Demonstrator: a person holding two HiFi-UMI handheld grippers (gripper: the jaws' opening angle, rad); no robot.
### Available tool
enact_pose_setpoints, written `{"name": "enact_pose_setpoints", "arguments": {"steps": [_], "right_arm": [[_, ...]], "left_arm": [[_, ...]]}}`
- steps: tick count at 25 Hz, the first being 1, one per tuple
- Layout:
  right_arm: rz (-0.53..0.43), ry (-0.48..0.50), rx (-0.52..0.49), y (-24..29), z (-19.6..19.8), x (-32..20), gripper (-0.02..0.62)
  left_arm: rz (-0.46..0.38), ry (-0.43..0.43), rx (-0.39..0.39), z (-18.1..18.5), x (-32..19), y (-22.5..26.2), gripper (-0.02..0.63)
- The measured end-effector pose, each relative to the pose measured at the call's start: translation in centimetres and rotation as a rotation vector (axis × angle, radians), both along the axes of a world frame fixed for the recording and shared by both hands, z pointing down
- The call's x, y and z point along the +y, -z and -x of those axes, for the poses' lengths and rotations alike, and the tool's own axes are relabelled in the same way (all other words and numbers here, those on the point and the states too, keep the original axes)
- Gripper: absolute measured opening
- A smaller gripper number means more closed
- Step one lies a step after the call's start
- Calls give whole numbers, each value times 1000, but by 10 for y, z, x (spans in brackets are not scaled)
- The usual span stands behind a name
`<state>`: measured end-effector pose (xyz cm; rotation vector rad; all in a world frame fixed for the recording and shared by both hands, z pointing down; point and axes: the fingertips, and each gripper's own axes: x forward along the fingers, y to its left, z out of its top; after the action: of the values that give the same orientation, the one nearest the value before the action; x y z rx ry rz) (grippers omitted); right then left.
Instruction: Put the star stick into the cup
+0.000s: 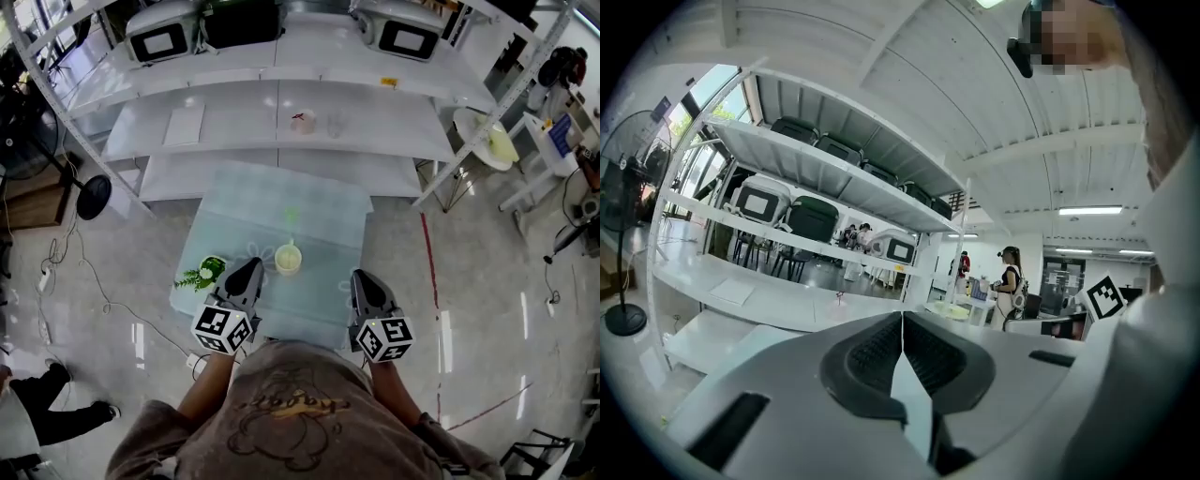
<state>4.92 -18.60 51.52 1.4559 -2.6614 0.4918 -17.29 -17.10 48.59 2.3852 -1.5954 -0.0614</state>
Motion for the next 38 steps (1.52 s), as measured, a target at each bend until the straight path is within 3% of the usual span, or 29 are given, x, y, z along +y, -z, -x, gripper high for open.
{"name": "enact_pose_setpoints", "arguments": {"steps": [38], "right_arm": [[13,54,20,-9,22,-1,2]], "left_arm": [[29,56,43,20,4,-7,21]]}}
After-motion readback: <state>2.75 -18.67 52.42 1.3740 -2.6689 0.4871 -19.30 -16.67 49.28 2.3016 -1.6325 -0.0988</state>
